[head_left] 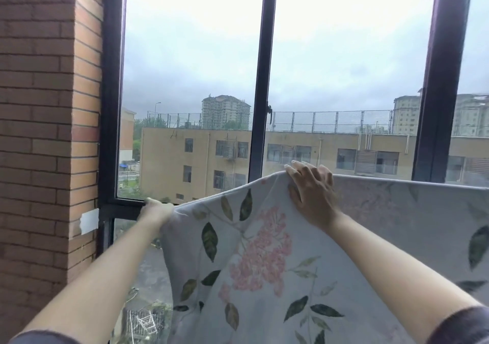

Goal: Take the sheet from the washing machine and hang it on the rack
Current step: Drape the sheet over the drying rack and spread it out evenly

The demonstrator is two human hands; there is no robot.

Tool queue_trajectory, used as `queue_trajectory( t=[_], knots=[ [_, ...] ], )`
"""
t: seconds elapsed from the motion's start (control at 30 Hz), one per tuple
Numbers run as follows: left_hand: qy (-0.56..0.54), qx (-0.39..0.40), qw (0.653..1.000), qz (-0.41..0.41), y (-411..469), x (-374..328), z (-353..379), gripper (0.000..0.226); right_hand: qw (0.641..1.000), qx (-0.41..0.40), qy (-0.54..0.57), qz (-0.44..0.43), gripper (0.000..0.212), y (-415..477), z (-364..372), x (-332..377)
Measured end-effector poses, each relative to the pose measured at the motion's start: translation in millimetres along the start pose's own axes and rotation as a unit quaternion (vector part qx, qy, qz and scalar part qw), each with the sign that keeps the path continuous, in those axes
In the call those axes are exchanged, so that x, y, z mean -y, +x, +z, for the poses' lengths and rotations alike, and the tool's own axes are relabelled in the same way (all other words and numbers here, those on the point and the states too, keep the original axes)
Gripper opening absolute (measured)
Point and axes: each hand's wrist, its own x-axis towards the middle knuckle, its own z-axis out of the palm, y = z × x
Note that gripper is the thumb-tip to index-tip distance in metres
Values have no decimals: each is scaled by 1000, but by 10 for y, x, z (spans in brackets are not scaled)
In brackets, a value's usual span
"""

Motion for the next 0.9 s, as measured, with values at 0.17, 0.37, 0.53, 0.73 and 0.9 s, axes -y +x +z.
queue_trajectory(
  t=[0.17,0.37,0.53,0.73,0.9],
  knots=[
    [45,8,981,188,-538,-304,387,49,1000,-3,5,0,47,-45,20,18],
    [17,55,927,370,-1133,-739,838,39,1000,-26,16,5,45,-76,-14,-108],
    [21,27,900,434,-1362,-1004,1174,33,999,-28,0,28,45,-186,-47,-472],
    [131,-84,851,501,-1594,-1382,1519,32,997,-63,-40,36,32,-295,-130,-879],
    [195,-161,809,531,-1929,-1742,1935,32,992,-57,-75,81,39,-493,-306,-1487]
  ],
)
